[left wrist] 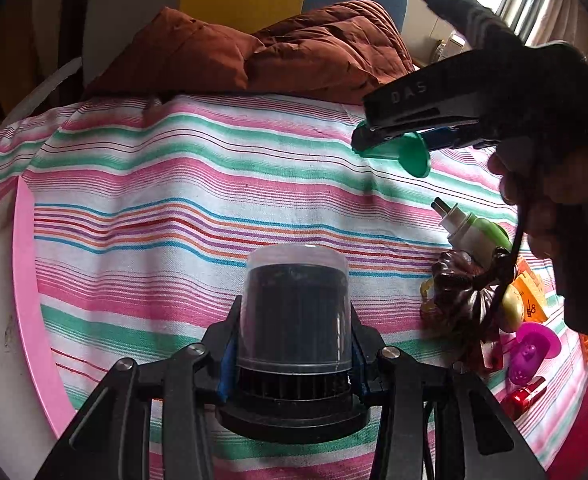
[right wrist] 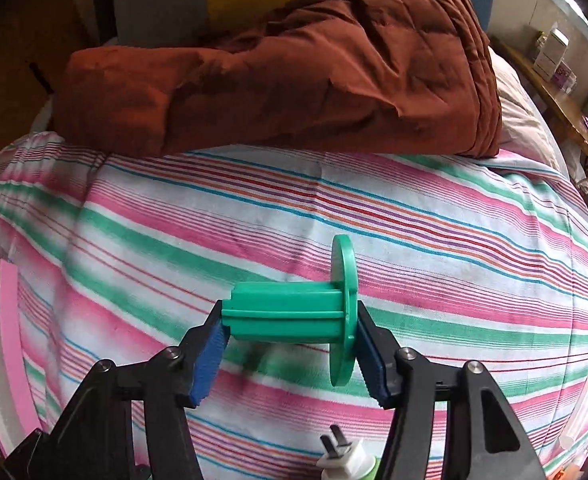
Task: Organize rigid objects
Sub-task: 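Grasp the green flanged spool with the right tool while the left tool lifts the cylinder, then lower the black cylinder into the white tray and open the left tool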
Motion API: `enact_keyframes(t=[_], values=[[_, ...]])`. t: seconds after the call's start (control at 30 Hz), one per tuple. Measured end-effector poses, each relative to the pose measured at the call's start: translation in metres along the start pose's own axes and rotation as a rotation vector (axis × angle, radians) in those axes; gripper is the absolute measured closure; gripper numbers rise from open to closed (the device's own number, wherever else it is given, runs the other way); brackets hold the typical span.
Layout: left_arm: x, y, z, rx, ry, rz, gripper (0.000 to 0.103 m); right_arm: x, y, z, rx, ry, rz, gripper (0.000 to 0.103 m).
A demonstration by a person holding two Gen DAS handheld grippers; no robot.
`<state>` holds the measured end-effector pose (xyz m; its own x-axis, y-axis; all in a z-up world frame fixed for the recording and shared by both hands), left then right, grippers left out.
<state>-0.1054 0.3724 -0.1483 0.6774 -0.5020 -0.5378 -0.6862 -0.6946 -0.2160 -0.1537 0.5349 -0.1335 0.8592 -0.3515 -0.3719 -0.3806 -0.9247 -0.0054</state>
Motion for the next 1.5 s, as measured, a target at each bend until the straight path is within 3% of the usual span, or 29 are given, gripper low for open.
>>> enact_keyframes(t=[0.2, 0.37, 0.5, 0.6, 0.8, 1.03, 1.23, 1.5], values=[[0.005, 0.000, -0.014, 0.007, -0.007, -0.009, 0.059, 0.036, 0.011, -0.061, -0.086, -0.107, -0.022, 0.043], [0.006, 0.001, -0.066, -0.003, -0.106, 0.018, 0.059, 0.062, 0.028, -0.108, -0.126, -0.185, -0.049, 0.043], [0.018, 0.018, -0.097, -0.016, -0.118, -0.018, 0.059, 0.095, 0.047, -0.126, -0.166, -0.208, -0.086, 0.043], [0.036, 0.043, -0.114, -0.026, -0.120, -0.084, 0.059, 0.124, 0.065, -0.117, -0.206, -0.175, -0.119, 0.043], [0.075, 0.101, -0.149, -0.104, -0.121, -0.209, 0.059, 0.170, 0.079, -0.065, -0.166, -0.056, -0.165, 0.043], [0.105, 0.173, -0.171, -0.165, -0.112, -0.357, 0.059, 0.172, 0.086, -0.059, -0.117, -0.073, -0.231, 0.044], [0.091, 0.211, -0.172, -0.167, -0.105, -0.448, 0.059, 0.173, 0.084, -0.059, -0.099, -0.072, -0.244, 0.044], [0.063, 0.243, -0.144, -0.242, -0.077, -0.443, 0.059, 0.173, 0.083, -0.058, -0.092, -0.072, -0.251, 0.043]])
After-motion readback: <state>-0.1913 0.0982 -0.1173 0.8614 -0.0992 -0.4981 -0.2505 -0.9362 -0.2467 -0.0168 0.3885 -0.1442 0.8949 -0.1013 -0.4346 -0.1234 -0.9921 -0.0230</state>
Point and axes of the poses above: each gripper's, at about its wrist camera, not at the fingertips, and z roughly the way its jaws point, y to its left, x to its underside, the point moved 7 cm from there along z, roughly the way its jaws point, and after that the axes turned 2 degrees about x, right-handed, at the moved point
